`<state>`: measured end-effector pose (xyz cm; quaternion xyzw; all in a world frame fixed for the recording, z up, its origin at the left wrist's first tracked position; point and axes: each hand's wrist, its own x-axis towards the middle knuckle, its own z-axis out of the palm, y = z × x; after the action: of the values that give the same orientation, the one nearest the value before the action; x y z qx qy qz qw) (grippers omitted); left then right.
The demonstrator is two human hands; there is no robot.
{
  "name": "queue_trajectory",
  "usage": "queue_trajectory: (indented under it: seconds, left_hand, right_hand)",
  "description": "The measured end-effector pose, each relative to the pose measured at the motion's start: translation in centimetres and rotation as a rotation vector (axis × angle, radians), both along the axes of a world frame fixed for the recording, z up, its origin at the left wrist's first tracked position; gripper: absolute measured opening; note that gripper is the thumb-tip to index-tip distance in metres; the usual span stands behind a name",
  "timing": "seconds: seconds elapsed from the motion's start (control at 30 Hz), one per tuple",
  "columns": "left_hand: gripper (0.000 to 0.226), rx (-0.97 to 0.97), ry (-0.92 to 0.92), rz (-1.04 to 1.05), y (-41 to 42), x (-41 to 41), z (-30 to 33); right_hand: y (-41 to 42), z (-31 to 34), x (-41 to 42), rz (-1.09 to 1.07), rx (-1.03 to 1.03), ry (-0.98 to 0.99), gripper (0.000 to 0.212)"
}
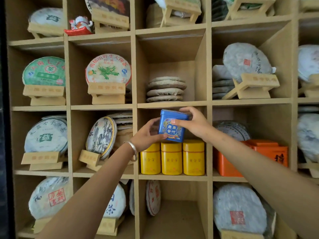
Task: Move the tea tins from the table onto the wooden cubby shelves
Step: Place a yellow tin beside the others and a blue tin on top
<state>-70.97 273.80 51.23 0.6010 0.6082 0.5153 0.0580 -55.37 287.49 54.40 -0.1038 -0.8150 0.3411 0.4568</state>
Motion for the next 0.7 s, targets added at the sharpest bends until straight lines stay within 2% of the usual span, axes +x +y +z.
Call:
queue_trajectory:
  seconds: [0.13,0.2,0.4,0.7]
  left_hand:
    - [0.062,-0.001,-0.005,0.047,0.0,-0.7,-0.6]
    - [0.061,0.026,-0.018,0.065,0.2,-0.9,-0.9]
    - [0.061,0.050,-0.005,0.094,1.2,-1.2,-0.7]
    - [0.070,-0.079,0.044,0.175,2.9,-2.5,-0.3]
  right_hand:
    - [0.9,-1.5,-0.4,-0.070,0.009,-0.063,0.077]
    - [1.5,-2.1,-0.6,-0.129,0.018,-0.087,0.078]
    - [1.7,-1.9,-1.3,-0.127,0.047,-0.089,0.040]
    - [2.6,-1.7,-2.2,-0.176,0.097,-0.108,0.030]
